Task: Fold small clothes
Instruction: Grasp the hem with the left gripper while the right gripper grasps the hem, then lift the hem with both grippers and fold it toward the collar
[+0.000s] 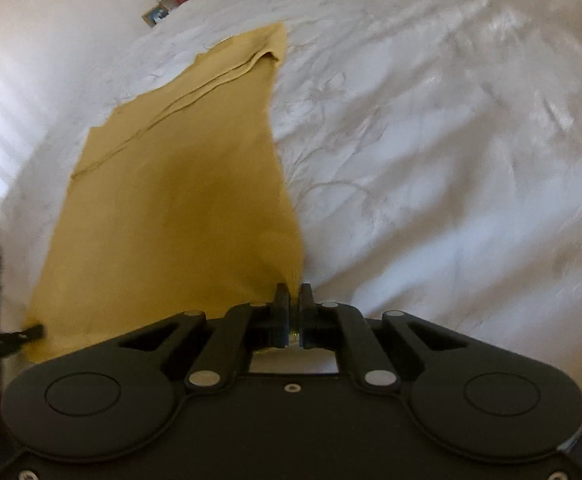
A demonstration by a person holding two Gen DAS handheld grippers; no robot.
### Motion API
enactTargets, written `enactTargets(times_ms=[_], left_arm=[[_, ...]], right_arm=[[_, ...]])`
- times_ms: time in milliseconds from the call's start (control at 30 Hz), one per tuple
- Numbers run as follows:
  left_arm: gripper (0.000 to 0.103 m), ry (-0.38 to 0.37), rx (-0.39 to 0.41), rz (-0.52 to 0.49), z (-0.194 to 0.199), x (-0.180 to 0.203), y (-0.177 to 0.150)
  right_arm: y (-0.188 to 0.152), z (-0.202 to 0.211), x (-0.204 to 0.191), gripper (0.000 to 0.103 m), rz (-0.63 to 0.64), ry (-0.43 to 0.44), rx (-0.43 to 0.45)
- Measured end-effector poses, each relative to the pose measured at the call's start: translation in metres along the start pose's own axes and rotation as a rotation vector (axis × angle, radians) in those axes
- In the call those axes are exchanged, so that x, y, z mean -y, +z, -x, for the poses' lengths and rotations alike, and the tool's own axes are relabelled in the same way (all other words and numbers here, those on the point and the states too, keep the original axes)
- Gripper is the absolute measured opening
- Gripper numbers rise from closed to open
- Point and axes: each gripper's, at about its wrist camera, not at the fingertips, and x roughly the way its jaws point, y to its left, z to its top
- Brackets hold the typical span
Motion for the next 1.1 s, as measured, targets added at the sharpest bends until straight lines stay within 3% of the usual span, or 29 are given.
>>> enactTargets(times_ms=[33,133,267,333,367,400,433,600,767,900,1100], left_arm=[[0.007,0.001,0.001,-0.008,-0.001,0.001,0.000],[0.008,-0.014,-0.006,0.009,-0.003,0.000,0.003],[0.008,-0.032,-0.013,0.024,-0.006,-0.003,0.004],[0.007,-0.050,-0.018,0.022,-0.007,-0.003,0.004],[0.006,-0.052,-0.018,0.018,-0.007,-0.003,0.005],[0.005,-0.055,-0.015,0.020,-0.006,-0.003,0.005],[0.004,-0.067,-0.010,0.024,-0.004,-0.004,0.005],[0.004,-0.122,0.056,0.059,0.014,-0.002,0.018],[0.004,-0.178,0.143,0.097,0.028,0.001,0.053],[0.004,-0.210,0.198,0.080,0.026,0.007,0.089],[0.004,-0.214,0.288,0.068,0.010,0.018,0.151]], right_arm=[[-0.001,-0.002,-0.003,0.020,0.009,0.009,-0.009],[0.000,-0.013,-0.004,0.022,0.016,0.024,-0.030],[-0.002,-0.019,0.004,0.046,-0.044,0.098,-0.025],[-0.002,-0.019,0.005,0.047,-0.071,0.127,-0.023],[-0.004,-0.017,0.004,0.041,-0.071,0.135,-0.025],[-0.003,-0.016,0.003,0.019,-0.064,0.133,-0.026],[-0.003,-0.015,0.000,0.012,-0.054,0.134,-0.027],[0.013,0.007,-0.010,0.012,-0.078,0.229,0.065],[0.055,0.025,-0.020,0.012,-0.101,0.312,0.190],[0.094,0.017,-0.029,0.012,-0.105,0.355,0.245],[0.150,-0.010,-0.040,0.012,-0.094,0.353,0.308]])
